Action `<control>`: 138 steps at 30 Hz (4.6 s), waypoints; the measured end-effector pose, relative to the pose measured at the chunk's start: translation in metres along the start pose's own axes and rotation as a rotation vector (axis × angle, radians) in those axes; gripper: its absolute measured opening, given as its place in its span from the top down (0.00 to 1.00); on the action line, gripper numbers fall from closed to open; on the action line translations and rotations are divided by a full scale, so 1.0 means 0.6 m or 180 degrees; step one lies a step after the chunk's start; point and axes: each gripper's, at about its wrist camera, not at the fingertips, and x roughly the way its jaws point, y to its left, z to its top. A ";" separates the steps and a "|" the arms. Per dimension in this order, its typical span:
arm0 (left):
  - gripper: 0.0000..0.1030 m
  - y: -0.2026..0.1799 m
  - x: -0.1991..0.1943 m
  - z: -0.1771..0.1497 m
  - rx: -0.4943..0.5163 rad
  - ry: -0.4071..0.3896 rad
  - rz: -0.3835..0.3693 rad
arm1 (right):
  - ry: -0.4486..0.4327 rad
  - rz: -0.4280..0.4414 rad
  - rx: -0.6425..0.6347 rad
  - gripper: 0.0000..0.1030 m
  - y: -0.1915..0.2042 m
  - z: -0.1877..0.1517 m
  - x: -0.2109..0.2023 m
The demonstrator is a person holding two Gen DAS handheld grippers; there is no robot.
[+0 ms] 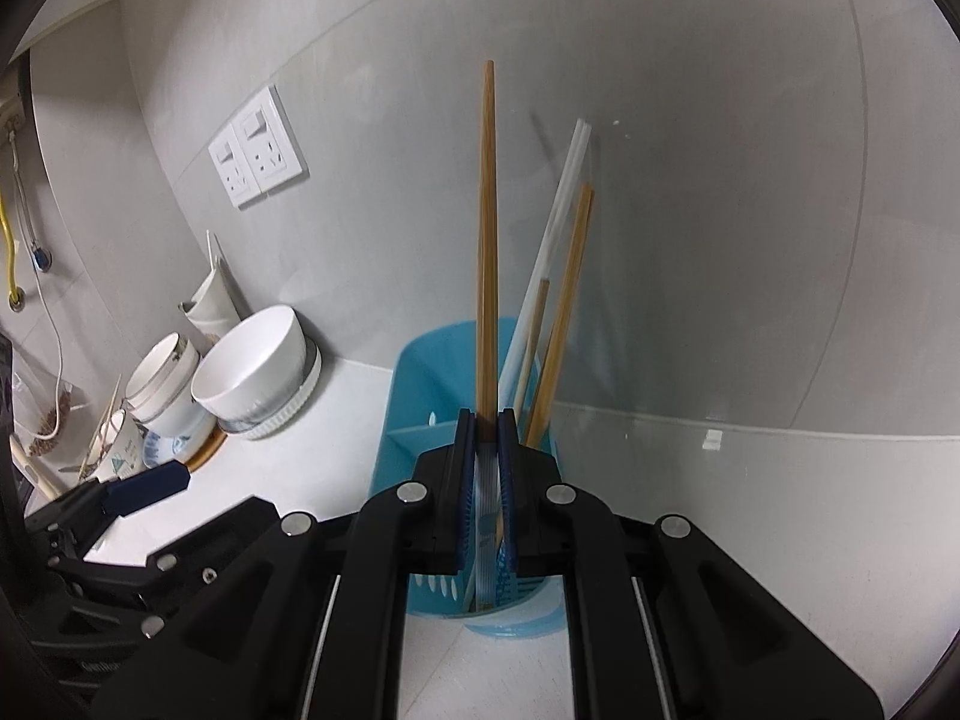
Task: Organize utensils
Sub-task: 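Lower the right tool's wooden chopstick into the blue holder and open it, then move both open tools back over the chopsticks lying on the counter, then grasp a pink-tipped chopstick with the left tool while the right tool grasps a plain wooden one, then lift both held chopsticks upright and carry them over the blue holder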
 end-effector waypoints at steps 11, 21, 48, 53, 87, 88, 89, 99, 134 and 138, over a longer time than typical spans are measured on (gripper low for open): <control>0.06 -0.001 0.001 -0.001 0.0004 0.0014 0.0005 | 0.0112 -0.0181 -0.0137 0.39 -0.004 0.007 -0.041; 0.06 -0.025 -0.010 -0.004 0.0063 0.0065 -0.0062 | 0.0502 -0.0658 0.0058 0.11 -0.073 -0.012 -0.095; 0.06 -0.214 -0.008 -0.167 0.0623 0.0990 -0.0543 | 0.1136 -0.1485 0.0639 0.09 -0.272 -0.246 -0.292; 0.06 -0.241 0.005 -0.217 0.0750 0.1222 -0.0591 | 0.1356 -0.1543 0.0737 0.09 -0.280 -0.288 -0.288; 0.20 -0.334 0.050 -0.373 0.1096 0.2061 -0.0231 | 0.2294 -0.1482 0.0867 0.63 -0.279 -0.381 -0.241; 0.25 -0.334 0.049 -0.373 0.1102 0.2068 -0.0207 | 0.2296 -0.1479 0.0871 0.64 -0.279 -0.381 -0.239; 0.30 -0.334 0.048 -0.373 0.1111 0.2083 -0.0182 | 0.2301 -0.1486 0.0864 0.65 -0.278 -0.379 -0.237; 0.94 -0.337 0.046 -0.362 0.0966 0.2321 -0.0193 | 0.2394 -0.1470 0.0935 0.96 -0.258 -0.379 -0.224; 0.94 -0.315 -0.033 -0.307 0.0807 0.1680 -0.0388 | 0.2014 -0.1516 0.0804 0.97 -0.216 -0.353 -0.277; 0.94 -0.324 -0.048 -0.302 0.0783 0.1573 -0.0419 | 0.1880 -0.1495 0.0760 0.97 -0.208 -0.326 -0.290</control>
